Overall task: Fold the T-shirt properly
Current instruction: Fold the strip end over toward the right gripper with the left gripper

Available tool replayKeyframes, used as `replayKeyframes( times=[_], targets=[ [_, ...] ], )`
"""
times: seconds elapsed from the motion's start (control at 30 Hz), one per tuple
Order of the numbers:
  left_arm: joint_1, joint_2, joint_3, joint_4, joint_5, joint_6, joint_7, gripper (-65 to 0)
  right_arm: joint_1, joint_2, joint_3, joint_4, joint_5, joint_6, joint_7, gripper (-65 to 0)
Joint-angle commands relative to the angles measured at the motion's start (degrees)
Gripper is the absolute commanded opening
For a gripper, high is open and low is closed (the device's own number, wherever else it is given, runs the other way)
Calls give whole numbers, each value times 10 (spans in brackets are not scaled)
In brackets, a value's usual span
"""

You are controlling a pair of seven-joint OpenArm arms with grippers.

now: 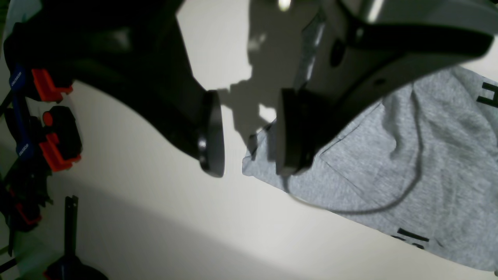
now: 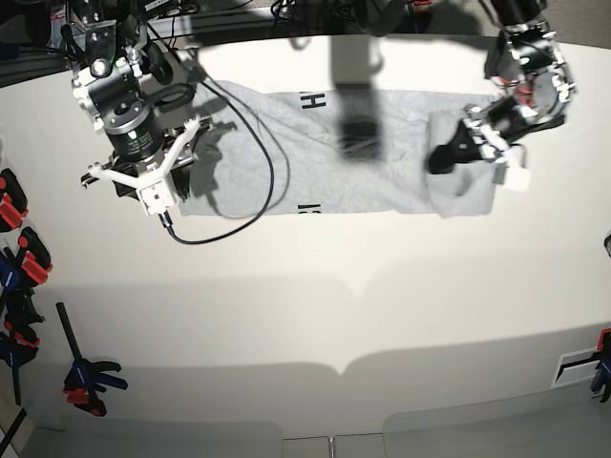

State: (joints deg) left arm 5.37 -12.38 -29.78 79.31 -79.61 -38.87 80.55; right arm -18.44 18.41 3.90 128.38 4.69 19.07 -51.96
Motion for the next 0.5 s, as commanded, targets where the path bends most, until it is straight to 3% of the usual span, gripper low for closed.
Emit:
replayKeyframes(
  times=[0.0,0.13,0.47],
  targets=[
    [-5,-7,12,12,-21,-2,-6,-650,3,5,3,13,2,2,13,-439],
    [-7,-7,50,12,1,-2,-6,-650,3,5,3,13,2,2,11,-439],
    [-7,-7,52,12,5,-3,-6,-650,3,5,3,13,2,2,11,-438]
  ],
)
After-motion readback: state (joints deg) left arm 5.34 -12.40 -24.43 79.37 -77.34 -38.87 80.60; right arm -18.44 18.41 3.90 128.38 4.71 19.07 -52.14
